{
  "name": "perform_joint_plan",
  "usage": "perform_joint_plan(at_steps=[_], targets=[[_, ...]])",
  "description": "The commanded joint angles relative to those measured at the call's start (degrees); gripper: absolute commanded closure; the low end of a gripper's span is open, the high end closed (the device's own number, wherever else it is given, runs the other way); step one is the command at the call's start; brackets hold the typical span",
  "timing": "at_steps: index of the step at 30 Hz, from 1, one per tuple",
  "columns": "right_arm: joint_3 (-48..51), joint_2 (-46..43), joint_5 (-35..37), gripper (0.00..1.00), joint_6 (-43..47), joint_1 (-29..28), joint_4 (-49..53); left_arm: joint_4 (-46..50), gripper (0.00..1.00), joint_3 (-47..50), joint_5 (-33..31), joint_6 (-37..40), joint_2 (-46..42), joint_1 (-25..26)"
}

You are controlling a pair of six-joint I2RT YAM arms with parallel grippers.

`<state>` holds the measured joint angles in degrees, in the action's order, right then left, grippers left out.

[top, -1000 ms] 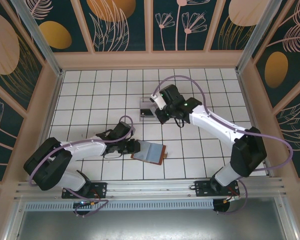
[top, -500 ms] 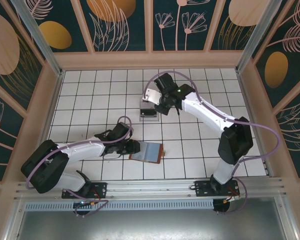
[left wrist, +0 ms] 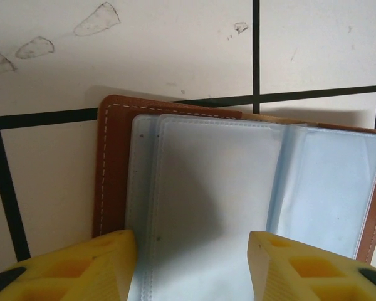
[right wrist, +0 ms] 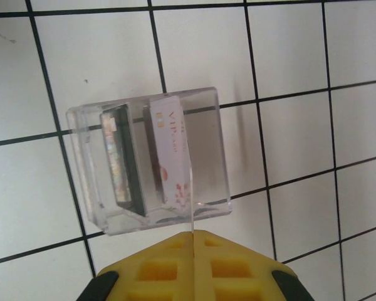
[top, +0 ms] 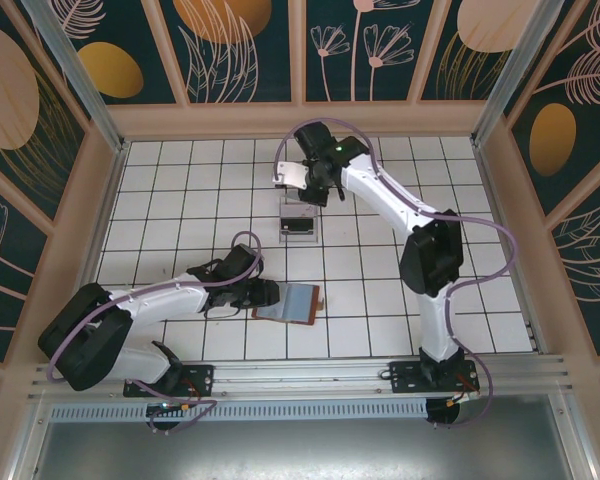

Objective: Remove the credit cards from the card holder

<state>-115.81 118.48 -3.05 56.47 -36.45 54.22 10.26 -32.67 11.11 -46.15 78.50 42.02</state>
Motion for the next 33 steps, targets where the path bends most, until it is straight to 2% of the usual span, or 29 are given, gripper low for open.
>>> perform_joint_plan(at_steps=[1, 7, 19, 33], targets=[[-5.6, 3.6, -0.7, 1.00, 3.4, 0.4, 5.2, 4.2, 0.45, -0.8, -2.1, 0.1, -0.3, 0.0], [-12.2, 8.4, -0.8, 1.00, 4.7, 0.5, 7.5, 4.6, 0.42, -1.4, -2.2, 0.2, 0.3, 0.0], [-14.2, 12.6, 2.2, 1.00, 6.0, 0.9, 7.4, 4.4, 0.33, -1.8, -1.6, 0.4, -0.7, 0.1], [-16.1, 16.7, 2.4, 1.00, 7.0, 1.1, 6.9, 0.8, 0.33, 0.3, 4.1, -1.1, -1.7, 0.0]])
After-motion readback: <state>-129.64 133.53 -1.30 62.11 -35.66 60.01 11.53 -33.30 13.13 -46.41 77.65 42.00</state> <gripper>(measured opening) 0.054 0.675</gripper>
